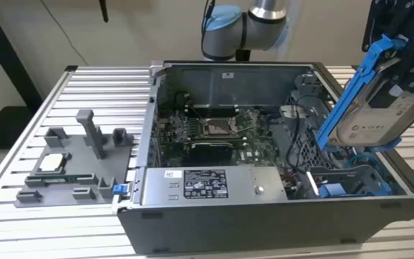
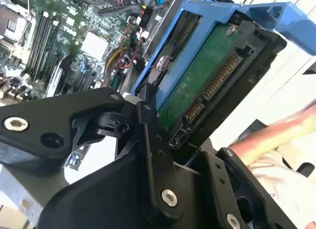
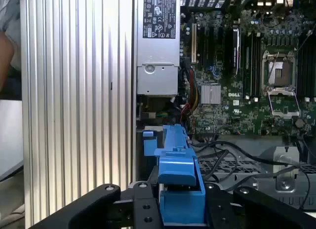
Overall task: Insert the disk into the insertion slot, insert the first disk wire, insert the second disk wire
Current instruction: 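Insert the disk into the insertion slot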
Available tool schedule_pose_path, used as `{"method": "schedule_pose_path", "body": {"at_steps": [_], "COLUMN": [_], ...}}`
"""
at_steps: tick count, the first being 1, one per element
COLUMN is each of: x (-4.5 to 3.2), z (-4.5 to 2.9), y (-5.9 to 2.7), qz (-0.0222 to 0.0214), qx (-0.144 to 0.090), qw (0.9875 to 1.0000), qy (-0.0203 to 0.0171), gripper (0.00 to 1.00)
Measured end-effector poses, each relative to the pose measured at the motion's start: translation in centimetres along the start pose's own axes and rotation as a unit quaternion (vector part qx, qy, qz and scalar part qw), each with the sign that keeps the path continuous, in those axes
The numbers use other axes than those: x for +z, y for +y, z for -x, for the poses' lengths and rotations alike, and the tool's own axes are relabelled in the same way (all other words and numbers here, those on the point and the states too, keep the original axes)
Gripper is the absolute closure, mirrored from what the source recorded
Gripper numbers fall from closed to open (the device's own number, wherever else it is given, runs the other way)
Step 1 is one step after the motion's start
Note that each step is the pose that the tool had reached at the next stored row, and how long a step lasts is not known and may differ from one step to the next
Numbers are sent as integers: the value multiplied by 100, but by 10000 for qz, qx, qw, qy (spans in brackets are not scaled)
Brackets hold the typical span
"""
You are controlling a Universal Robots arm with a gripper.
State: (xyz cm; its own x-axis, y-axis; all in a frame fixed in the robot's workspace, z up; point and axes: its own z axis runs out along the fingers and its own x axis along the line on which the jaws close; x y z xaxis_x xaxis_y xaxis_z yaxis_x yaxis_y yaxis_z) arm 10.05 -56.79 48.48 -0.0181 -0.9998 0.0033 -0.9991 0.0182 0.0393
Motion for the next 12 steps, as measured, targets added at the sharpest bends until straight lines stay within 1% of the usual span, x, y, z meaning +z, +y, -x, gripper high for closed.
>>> {"method": "schedule_pose_path", "body": {"at_steps": [12], "x": [0], "z": [0], "y": [0], "qz": [0], "qx": [0], "qw": [10000], "qy": [0], "gripper": [100]}}
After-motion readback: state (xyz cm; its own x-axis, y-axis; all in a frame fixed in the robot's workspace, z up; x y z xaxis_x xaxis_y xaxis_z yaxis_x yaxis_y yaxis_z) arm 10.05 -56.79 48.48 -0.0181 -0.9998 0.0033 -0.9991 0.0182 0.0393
